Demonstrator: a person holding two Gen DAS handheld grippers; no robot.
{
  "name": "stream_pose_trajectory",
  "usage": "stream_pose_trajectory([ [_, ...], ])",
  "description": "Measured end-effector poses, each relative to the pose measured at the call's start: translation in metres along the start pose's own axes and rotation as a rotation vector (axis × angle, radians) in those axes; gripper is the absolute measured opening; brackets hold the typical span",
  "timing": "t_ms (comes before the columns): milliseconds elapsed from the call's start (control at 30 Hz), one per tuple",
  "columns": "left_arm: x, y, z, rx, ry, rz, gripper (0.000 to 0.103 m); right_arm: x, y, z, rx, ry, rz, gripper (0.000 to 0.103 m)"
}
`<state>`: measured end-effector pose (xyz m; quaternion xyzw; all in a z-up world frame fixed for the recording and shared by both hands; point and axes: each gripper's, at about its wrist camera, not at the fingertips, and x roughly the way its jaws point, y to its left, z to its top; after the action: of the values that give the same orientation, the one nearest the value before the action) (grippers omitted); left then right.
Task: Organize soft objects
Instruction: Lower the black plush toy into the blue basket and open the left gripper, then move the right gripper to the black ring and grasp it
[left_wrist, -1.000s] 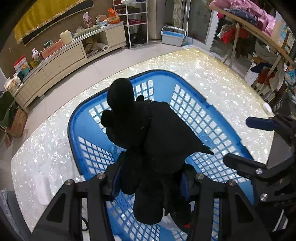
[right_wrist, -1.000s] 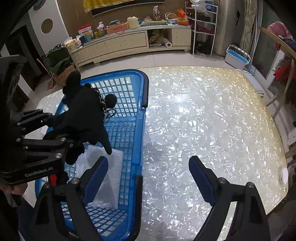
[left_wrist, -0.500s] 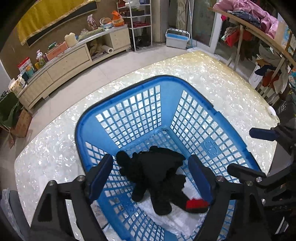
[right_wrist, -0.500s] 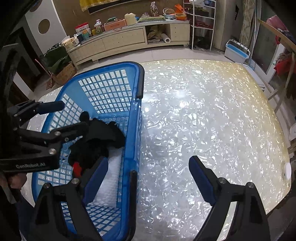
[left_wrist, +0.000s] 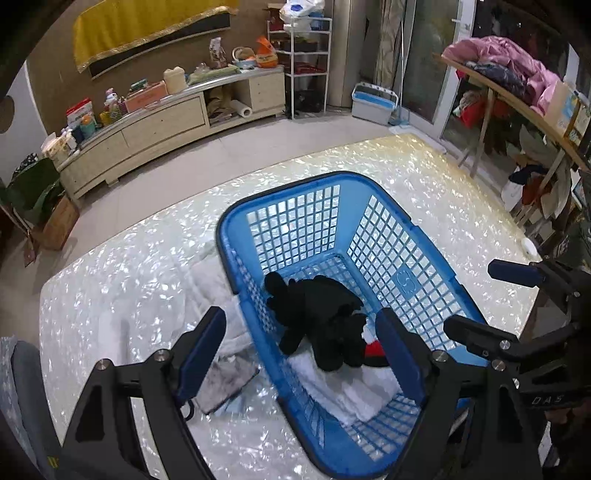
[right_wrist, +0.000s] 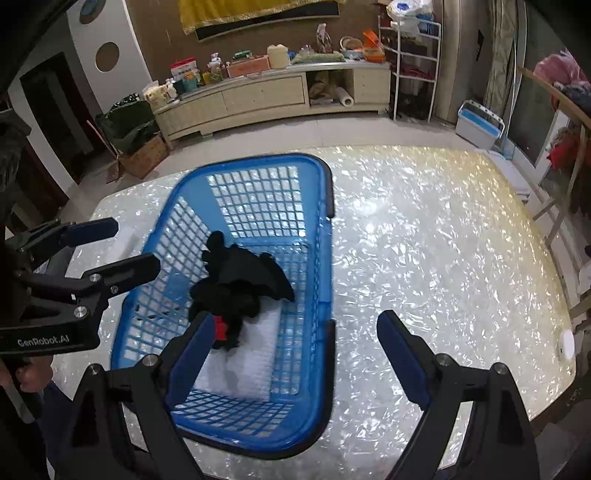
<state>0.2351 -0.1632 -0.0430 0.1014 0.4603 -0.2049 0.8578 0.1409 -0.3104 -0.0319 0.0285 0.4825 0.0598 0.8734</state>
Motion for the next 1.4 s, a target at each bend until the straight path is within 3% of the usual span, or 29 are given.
stream_pose_trajectory([
  [367, -0.056, 0.025, -0.038, -0.054, -0.074, 0.05, 0.088, -0.024, 0.053, -0.011, -0.048, -0.061, 0.019, 0.088],
  [733, -0.098, 0.068, -0.086, -0.112, -0.086, 0.09, 0.088, -0.032, 0.105, -0.018, -0.1, -0.086, 0.05, 0.088],
  [1033, -0.117, 0.105, -0.122, -0.161, -0.089, 0.126, 0.088, -0.016, 0.145, -0.018, -0.164, -0.068, 0.08, 0.088],
  [1400, -0.113, 0.156, -0.155, -0.231, -0.041, 0.163, 0.088, 0.023, 0.188, -0.011, -0.227, -0.012, 0.126, 0.088],
])
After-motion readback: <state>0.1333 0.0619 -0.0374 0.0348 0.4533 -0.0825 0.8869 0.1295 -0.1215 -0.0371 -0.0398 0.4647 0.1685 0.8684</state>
